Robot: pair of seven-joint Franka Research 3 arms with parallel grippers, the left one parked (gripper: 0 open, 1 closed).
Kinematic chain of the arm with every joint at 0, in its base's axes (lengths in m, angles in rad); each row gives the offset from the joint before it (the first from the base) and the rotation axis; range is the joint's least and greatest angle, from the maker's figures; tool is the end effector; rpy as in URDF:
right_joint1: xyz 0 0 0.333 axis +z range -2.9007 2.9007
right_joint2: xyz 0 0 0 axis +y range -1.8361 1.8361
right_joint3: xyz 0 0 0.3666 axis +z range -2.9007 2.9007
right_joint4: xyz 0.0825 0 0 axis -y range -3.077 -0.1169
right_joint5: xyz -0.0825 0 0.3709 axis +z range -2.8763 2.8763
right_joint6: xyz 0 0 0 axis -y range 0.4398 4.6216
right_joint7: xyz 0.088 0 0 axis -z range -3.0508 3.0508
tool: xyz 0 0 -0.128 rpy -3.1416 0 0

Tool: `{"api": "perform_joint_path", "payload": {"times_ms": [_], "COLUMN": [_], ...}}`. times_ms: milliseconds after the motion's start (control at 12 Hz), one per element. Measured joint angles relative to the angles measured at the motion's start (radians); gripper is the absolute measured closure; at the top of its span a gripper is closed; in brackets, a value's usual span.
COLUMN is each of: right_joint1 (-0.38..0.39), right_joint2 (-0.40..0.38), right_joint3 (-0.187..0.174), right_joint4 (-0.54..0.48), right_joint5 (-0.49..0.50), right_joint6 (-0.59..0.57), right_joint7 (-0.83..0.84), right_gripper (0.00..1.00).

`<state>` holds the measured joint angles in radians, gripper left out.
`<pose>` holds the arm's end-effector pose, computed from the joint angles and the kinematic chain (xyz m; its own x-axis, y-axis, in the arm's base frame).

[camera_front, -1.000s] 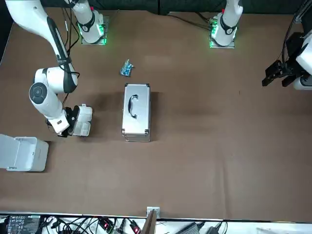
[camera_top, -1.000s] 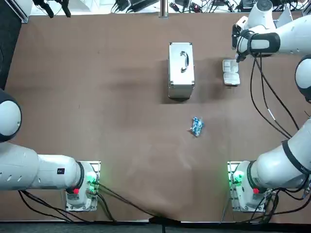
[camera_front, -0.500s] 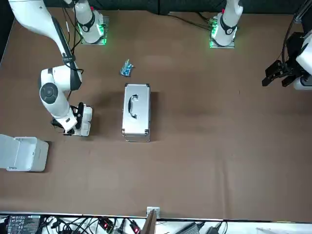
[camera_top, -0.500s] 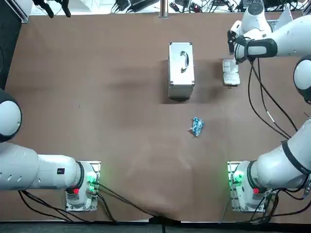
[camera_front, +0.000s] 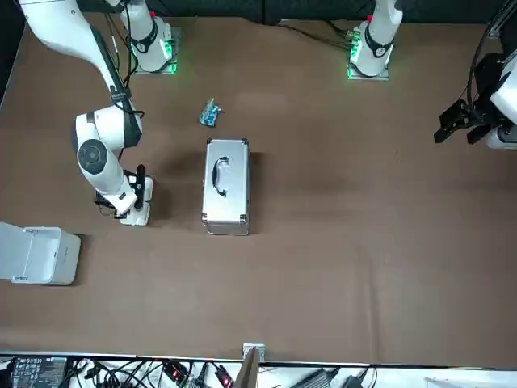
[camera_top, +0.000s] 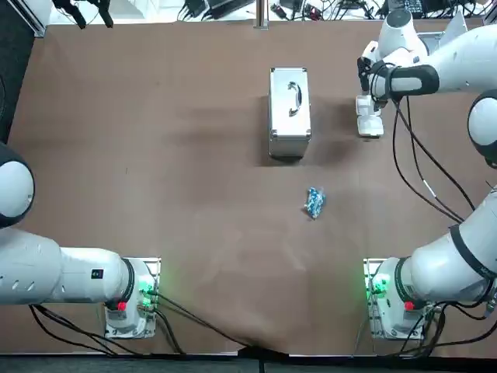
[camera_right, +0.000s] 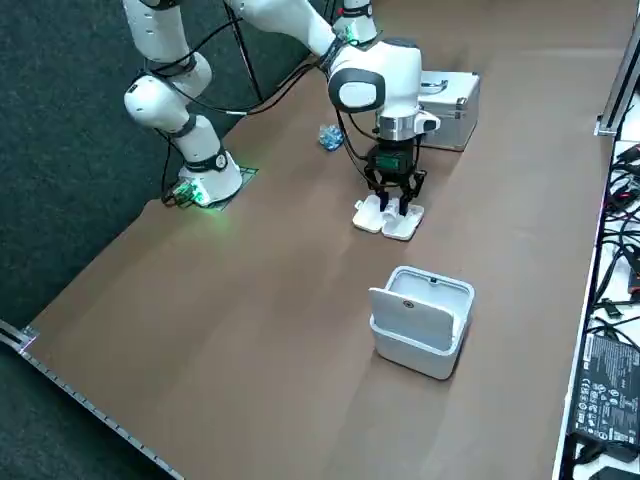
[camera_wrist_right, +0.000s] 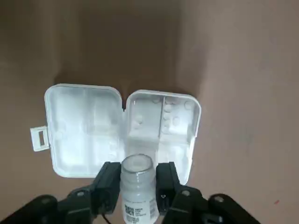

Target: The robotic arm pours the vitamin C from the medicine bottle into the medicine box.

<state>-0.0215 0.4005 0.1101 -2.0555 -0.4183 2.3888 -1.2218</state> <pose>0.5971 0.0410 0.2722 -0.0480 0.9704 -0.2368 0.9988 0.0465 -0.0119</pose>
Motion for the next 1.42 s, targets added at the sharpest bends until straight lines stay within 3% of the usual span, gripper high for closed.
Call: {"api": "perform_joint_path", "payload": {"times_ms": [333,583,833,1417], "right_joint1": [0.002,0.009,0.027,0.036], "right_joint2": [-0.001,-0.001,-0.001,0.006], "right_joint3": [0.000,0.007,0.037,0.048], "right_joint4": [-0.001,0.000,0.000,0.017], "right_joint5": [-0.016,-0.097,-0.222,-0.302], "right_joint6": [0.000,-0.019,-0.063,-0.099], "right_joint7": [0.022,0.118,0.272,0.392], "right_gripper": [0.57,0.57,0.57,0.57]}}
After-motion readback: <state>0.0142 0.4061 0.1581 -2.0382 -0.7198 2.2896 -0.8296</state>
